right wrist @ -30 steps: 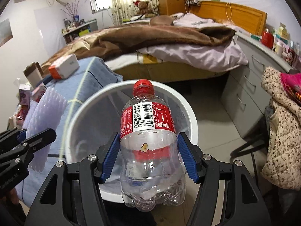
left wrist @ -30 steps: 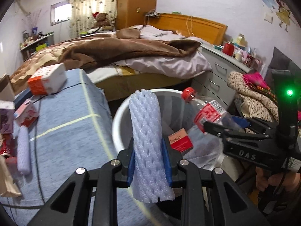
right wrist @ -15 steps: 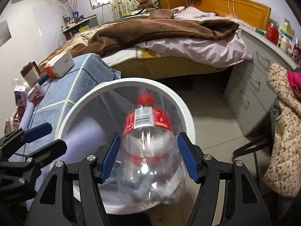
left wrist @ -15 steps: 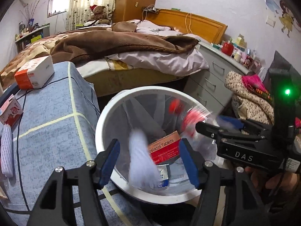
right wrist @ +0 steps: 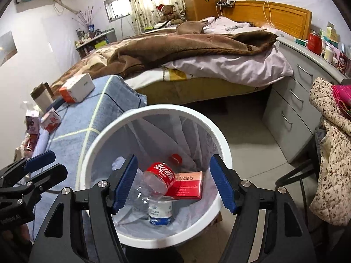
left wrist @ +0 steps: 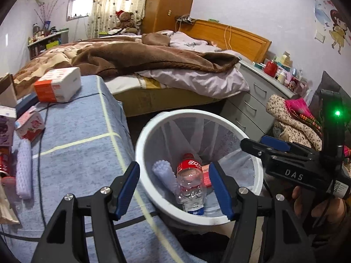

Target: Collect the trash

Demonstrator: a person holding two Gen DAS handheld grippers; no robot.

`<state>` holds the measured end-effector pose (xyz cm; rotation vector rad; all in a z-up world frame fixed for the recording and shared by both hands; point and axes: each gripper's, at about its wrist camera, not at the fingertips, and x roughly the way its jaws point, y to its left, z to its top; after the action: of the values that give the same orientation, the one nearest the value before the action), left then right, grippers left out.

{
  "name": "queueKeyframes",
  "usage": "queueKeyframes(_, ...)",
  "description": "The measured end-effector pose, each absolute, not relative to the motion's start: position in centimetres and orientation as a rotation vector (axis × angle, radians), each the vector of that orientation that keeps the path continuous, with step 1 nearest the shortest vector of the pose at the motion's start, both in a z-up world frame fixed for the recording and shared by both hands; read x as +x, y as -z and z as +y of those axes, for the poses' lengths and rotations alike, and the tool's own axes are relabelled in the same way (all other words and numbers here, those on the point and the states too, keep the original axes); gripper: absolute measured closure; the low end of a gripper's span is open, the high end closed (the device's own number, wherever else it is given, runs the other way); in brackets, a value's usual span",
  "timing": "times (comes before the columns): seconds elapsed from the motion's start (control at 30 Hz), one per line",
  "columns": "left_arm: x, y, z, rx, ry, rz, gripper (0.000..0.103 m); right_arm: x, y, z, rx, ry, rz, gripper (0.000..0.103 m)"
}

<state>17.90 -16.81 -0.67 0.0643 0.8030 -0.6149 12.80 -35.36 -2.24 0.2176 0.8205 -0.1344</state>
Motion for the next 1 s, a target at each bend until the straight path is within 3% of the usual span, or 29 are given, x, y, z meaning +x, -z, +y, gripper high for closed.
queueKeyframes(1.0,17.8,-0.3,3.8,-0.080,0.189,0.695,0.034,16.6,0.6,-21.2,0.077,-0.072,0.710,0.033)
